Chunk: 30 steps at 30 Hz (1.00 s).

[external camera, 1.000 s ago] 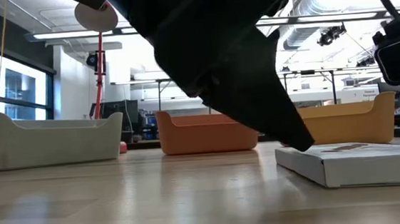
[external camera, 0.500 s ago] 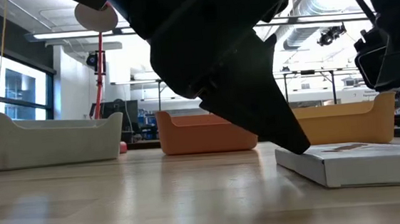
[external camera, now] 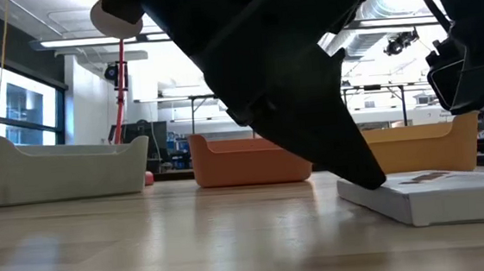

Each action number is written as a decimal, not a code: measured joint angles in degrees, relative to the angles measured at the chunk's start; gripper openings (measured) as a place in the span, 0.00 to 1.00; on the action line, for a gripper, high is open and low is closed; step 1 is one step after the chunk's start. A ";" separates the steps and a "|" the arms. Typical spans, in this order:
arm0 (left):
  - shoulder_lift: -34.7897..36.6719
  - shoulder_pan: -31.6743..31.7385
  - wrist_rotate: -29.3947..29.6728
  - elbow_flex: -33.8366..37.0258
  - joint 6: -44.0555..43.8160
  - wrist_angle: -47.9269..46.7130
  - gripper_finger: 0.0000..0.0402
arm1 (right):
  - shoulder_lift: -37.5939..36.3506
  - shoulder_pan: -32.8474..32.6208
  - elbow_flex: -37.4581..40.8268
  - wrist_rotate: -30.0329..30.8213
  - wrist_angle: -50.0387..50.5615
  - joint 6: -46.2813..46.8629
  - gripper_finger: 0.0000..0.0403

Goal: Pick and place items into bin
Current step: Put the white box on top of the other white box in the yellow bin

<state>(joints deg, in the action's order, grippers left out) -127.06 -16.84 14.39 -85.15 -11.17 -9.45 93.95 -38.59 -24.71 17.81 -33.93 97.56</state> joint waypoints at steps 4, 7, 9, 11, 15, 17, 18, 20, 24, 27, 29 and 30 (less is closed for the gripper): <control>-0.14 0.00 -0.49 -0.01 -0.23 0.02 0.43 | 0.00 0.00 0.00 -0.28 -0.02 0.15 0.62; -0.19 0.00 -0.51 -0.01 -0.23 -0.14 0.43 | 0.01 0.00 0.00 -0.70 0.02 0.45 0.62; -0.23 0.02 -0.57 -0.01 -0.25 -0.33 0.43 | 0.00 0.02 -0.01 -1.28 0.22 0.83 0.62; -0.23 0.02 -0.67 -0.01 -0.23 -0.39 0.43 | 0.00 0.02 -0.11 -2.19 0.92 1.35 0.62; -0.29 0.00 -0.70 -0.01 -0.23 -0.58 0.43 | -0.04 0.09 -0.17 -3.56 3.72 2.66 0.62; -0.32 0.00 -0.70 -0.01 -0.25 -0.63 0.43 | -0.07 0.11 -0.17 -3.80 4.37 3.02 0.62; -0.34 0.00 -0.70 -0.01 -0.25 -0.64 0.43 | -0.07 0.11 -0.17 -3.88 4.56 3.02 0.62; -0.34 0.00 -0.71 0.01 -0.28 -0.69 0.43 | -0.07 0.18 -0.17 -4.16 4.95 3.20 0.62; -0.40 -0.02 -0.72 0.05 -1.23 -0.83 0.43 | -0.09 0.65 -0.17 -5.74 7.06 4.31 0.62; -0.40 -0.04 -0.74 0.08 -1.32 -0.92 0.43 | -0.05 0.73 -0.57 -5.77 7.70 4.29 0.62; -0.40 -0.04 -0.77 0.10 -1.93 -1.07 0.43 | -0.03 1.50 -1.58 -6.18 9.34 4.27 0.62; -0.40 -0.04 -0.75 0.10 -2.27 -1.19 0.43 | 0.00 1.89 -2.25 -6.30 10.66 4.22 0.62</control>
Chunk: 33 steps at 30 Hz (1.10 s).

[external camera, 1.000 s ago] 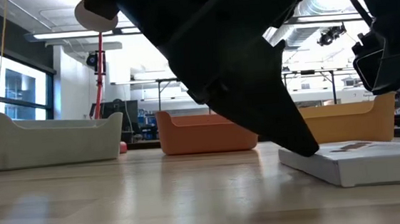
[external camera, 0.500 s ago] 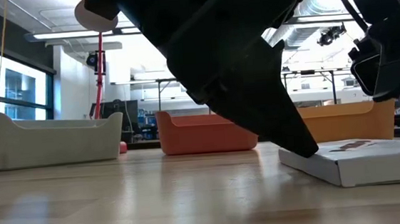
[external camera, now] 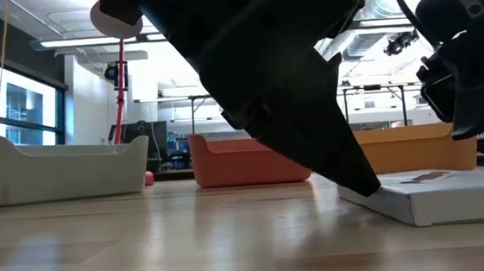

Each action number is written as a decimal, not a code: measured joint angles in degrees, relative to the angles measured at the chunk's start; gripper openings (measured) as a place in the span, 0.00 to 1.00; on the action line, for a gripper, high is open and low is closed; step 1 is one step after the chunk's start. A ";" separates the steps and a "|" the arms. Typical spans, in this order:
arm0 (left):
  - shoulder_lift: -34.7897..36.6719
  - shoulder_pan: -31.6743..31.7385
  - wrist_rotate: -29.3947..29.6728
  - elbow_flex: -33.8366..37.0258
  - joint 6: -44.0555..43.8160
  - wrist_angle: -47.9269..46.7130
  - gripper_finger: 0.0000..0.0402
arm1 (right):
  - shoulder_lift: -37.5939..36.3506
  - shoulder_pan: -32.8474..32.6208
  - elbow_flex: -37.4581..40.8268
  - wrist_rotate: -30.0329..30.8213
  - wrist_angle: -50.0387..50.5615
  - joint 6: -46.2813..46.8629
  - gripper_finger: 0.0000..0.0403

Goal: Pick and place items into bin
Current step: Put the white box on top of the other white box in the yellow bin

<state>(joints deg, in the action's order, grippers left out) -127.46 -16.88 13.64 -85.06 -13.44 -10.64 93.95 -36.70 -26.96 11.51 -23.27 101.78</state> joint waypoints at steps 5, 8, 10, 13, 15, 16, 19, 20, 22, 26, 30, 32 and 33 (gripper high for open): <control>-0.37 0.00 -0.10 0.22 -0.29 -0.48 0.43 | 0.00 1.00 -2.23 -0.41 4.22 -0.90 0.62; -0.35 0.00 0.45 0.20 0.13 -0.28 0.43 | 0.00 1.00 -2.18 -0.24 4.07 -0.99 0.62; -0.34 -0.11 1.91 0.20 0.46 -0.17 0.43 | 0.00 0.97 -2.20 -0.14 4.14 -1.05 0.62; 0.28 0.01 2.60 0.28 1.74 -0.24 0.43 | 0.02 0.97 -2.23 -0.04 4.21 -1.10 0.62; 0.28 0.10 2.72 0.28 2.20 0.74 0.43 | 0.02 1.00 -2.23 0.04 4.31 -1.12 0.62; 0.28 0.15 2.68 0.28 2.31 1.36 0.43 | 0.02 1.00 -2.23 0.08 4.29 -1.15 0.62; 0.31 0.08 1.86 0.29 2.52 3.36 0.43 | 0.02 0.97 -2.23 0.11 4.37 -1.34 0.62; 0.36 0.04 1.53 0.31 2.50 3.79 0.43 | 0.02 0.97 -2.21 0.11 4.42 -1.37 0.62; 0.48 0.00 1.25 0.31 2.46 4.30 0.43 | 0.02 0.97 -2.16 0.09 4.46 -1.47 0.62; 0.72 -0.03 0.91 0.31 2.48 4.36 0.43 | 0.02 0.97 -2.18 0.13 4.42 -1.56 0.62; 2.23 0.04 1.85 0.09 2.66 4.90 0.43 | 0.02 0.97 -2.18 0.27 4.38 -1.70 0.62; 2.70 0.06 2.06 0.09 2.74 4.66 0.43 | 0.04 0.97 -2.22 0.46 4.24 -1.73 0.62; 2.73 0.07 2.32 0.09 2.74 4.71 0.43 | 0.04 0.97 -2.23 0.53 4.23 -1.77 0.62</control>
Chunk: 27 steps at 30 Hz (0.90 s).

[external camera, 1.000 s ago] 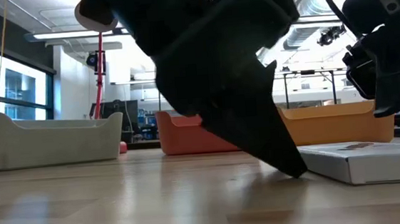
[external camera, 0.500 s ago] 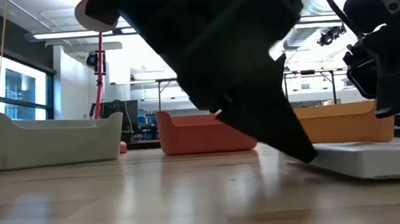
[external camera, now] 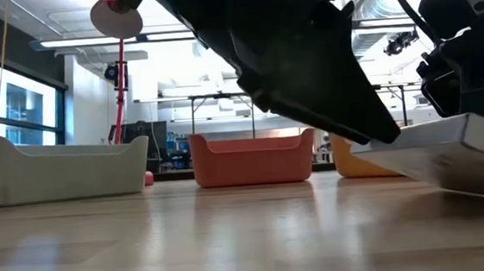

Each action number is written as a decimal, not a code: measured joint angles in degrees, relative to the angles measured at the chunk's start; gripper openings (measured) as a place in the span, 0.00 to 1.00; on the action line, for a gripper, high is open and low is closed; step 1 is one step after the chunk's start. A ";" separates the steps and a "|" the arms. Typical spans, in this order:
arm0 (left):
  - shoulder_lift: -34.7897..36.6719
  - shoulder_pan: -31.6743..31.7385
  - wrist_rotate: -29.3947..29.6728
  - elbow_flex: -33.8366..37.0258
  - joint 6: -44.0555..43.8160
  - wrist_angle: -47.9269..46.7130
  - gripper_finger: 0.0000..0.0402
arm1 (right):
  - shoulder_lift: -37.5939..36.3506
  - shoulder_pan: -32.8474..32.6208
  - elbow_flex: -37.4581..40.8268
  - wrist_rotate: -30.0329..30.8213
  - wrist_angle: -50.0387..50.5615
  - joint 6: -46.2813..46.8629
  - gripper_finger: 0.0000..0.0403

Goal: Pick and place items into bin
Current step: Put the white box on top of the other white box in the yellow bin

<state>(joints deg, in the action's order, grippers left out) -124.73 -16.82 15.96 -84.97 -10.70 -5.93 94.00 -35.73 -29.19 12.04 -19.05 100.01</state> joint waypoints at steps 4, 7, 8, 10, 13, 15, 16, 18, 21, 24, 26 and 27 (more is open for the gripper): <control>0.01 0.00 0.03 0.00 0.00 -0.36 0.43 | 0.02 0.00 0.00 0.28 -0.20 -0.18 0.62; 0.03 -0.07 -0.13 0.00 0.00 -0.92 0.43 | 0.02 -0.15 0.00 0.60 -0.37 -0.41 0.62; 0.03 -0.07 -0.15 0.00 -0.01 -1.14 0.43 | 0.02 -0.33 0.00 0.82 -0.39 -0.43 0.62; 0.03 -0.03 -0.17 0.00 0.00 -1.18 0.43 | 0.04 -0.44 0.01 1.17 -0.69 -0.68 0.62; 0.03 0.28 -0.50 0.00 -0.07 -2.16 0.43 | 0.11 -0.44 0.11 1.50 -2.20 -1.37 0.62; 0.03 0.47 -2.09 -0.02 -1.05 -4.09 0.43 | 0.11 -0.42 0.11 1.62 -2.32 -1.42 0.62; 0.03 0.75 -2.48 -0.02 -1.51 -5.42 0.43 | 0.13 -0.42 0.09 1.78 -2.26 -1.42 0.62; 0.03 0.72 -2.44 -0.02 -1.55 -7.24 0.43 | 0.13 -0.39 0.07 1.89 -2.12 -1.42 0.62; 0.82 0.74 -1.62 0.00 -1.30 -7.80 0.43 | 0.12 -0.39 0.02 1.90 -2.08 -1.40 0.62; 1.96 0.74 -1.18 -0.09 -1.11 -6.66 0.43 | 0.11 -0.39 0.00 1.87 -2.01 -1.38 0.62; 2.01 0.72 -1.22 -0.09 -1.00 -5.36 0.43 | 0.11 -0.39 0.00 1.83 -1.90 -1.36 0.62; 1.97 0.70 -1.38 -0.07 -0.94 -4.84 0.43 | 0.11 -0.39 0.00 1.83 -1.88 -1.35 0.62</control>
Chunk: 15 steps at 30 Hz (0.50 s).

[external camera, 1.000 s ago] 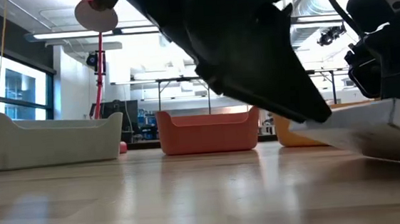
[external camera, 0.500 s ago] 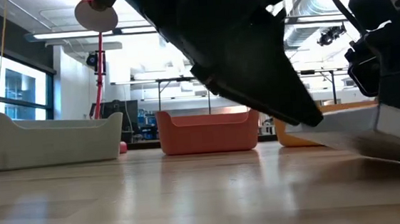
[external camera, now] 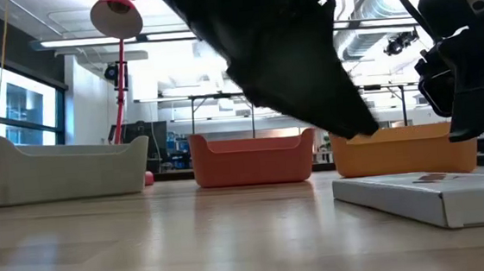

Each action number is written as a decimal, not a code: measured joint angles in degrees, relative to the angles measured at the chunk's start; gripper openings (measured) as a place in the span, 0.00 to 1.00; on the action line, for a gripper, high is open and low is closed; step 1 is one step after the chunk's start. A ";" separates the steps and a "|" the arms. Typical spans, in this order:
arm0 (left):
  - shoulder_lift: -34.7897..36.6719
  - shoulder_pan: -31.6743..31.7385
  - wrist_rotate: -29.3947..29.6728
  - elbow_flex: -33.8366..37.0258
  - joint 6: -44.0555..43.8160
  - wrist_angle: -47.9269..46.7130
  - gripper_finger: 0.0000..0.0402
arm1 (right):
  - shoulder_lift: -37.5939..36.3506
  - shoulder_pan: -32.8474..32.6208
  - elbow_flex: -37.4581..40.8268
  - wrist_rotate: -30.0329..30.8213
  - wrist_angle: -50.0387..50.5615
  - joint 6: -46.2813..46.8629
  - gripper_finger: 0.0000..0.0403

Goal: Pick and place items into bin
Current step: Put the white box on top of the other white box in the yellow bin

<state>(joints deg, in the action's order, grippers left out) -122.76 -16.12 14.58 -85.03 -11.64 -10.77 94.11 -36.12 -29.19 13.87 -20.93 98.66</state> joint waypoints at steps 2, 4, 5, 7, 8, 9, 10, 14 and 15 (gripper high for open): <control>0.00 0.00 -0.88 0.00 -0.45 2.03 0.43 | -0.02 0.00 0.00 0.02 0.07 0.04 0.62; 0.00 -0.12 -1.08 -0.02 -0.80 2.85 0.43 | -0.02 0.00 0.00 0.09 0.07 0.02 0.62; -0.04 -0.20 -1.08 -0.01 -0.83 2.86 0.43 | -0.02 0.00 0.00 0.09 0.07 0.02 0.62; -0.45 -0.38 -0.65 -0.02 -0.83 3.58 0.43 | -0.04 0.00 0.00 0.09 0.07 -0.01 0.62; -0.55 -0.39 -0.46 0.00 -0.83 3.46 0.43 | -0.04 0.00 0.00 0.09 0.09 -0.02 0.62; -0.57 -0.39 -0.24 0.02 -0.85 3.31 0.43 | -0.04 -0.02 0.00 0.10 0.08 -0.03 0.62; -0.57 -0.41 -0.24 0.02 -0.99 3.33 0.43 | -0.04 -0.02 0.00 0.09 0.07 -0.03 0.62; -2.24 -0.45 -0.47 0.16 -2.38 3.43 0.43 | -0.04 -0.02 0.00 0.11 0.07 -0.05 0.62; -2.47 -0.63 -0.65 0.22 -2.50 3.42 0.43 | -0.04 -0.02 0.00 0.09 0.11 -0.07 0.62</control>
<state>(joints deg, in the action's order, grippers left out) -125.23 -16.75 13.93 -84.82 -14.14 -7.35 94.06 -36.14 -29.19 13.96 -20.82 98.59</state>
